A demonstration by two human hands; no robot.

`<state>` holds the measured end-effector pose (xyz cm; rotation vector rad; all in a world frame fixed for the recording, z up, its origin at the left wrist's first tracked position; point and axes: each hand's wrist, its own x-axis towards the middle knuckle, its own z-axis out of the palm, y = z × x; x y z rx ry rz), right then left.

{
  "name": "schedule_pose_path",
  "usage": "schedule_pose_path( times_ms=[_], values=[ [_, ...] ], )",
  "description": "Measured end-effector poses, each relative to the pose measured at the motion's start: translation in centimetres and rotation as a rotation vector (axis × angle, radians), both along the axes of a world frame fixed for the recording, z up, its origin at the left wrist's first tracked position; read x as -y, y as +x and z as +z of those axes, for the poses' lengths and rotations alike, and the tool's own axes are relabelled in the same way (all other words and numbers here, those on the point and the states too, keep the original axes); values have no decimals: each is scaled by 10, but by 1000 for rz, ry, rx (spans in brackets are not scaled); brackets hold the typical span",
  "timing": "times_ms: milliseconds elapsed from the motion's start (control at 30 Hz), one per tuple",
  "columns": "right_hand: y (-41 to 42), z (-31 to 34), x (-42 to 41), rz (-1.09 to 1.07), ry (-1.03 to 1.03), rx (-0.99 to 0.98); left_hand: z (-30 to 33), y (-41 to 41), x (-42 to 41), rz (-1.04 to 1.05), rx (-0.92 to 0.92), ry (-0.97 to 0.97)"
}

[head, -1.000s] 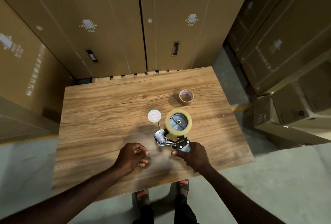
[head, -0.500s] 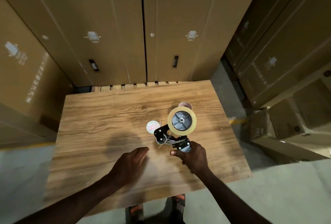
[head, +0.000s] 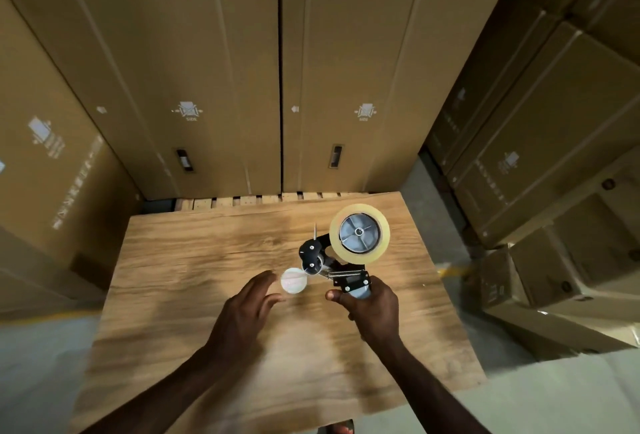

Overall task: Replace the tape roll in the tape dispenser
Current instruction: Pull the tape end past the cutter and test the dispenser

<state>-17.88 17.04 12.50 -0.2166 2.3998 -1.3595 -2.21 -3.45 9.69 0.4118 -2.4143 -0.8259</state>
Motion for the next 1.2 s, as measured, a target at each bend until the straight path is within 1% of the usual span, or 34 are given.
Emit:
schedule_pose_path(
  times_ms=[33,67,100,200,233,267,333,367,500,667,767,833,900,967,1033,1067,1100,1133,1167,1200],
  values=[
    [-2,4,1,-12,-16,-28,7,-3,1,-13,-12,12],
    [-5,9,3,-26,-34,-58,15,-7,1,-7,-40,77],
    [-6,15,4,-39,-55,-86,23,-11,0,19,-80,214],
    [-9,38,8,-65,-119,-185,54,-32,-6,141,-230,798],
    [-9,47,10,-65,-140,-214,65,-42,-5,198,-270,953],
    [-9,52,11,-64,-161,-242,75,-52,-2,259,-293,1066],
    [-11,63,13,-42,-198,-294,97,-65,8,345,-304,1222],
    [-11,67,13,-25,-204,-312,107,-69,13,365,-281,1280],
    [-9,81,15,41,-252,-349,137,-80,31,367,-82,1454],
    [-5,80,16,58,-331,-360,146,-82,54,263,163,1556],
    [-4,71,10,112,-352,-396,147,-76,61,230,294,1534],
    [-3,64,4,129,-359,-379,151,-72,60,186,419,1498],
    [-1,62,-4,166,-371,-341,154,-66,59,163,507,1494],
    [1,60,-14,229,-390,-329,156,-62,58,164,544,1523],
    [9,66,-14,277,-399,-315,160,-60,55,137,579,1486],
    [13,73,-11,263,-472,-218,162,-60,53,125,592,1434],
    [13,66,-12,276,-466,-223,163,-59,51,116,593,1375],
    [15,67,-13,271,-414,-192,163,-59,50,111,583,1310],
    [12,59,-18,287,-444,-150,164,-58,48,109,564,1252],
    [12,57,-21,267,-461,-157,163,-57,47,109,544,1200]
  ],
)
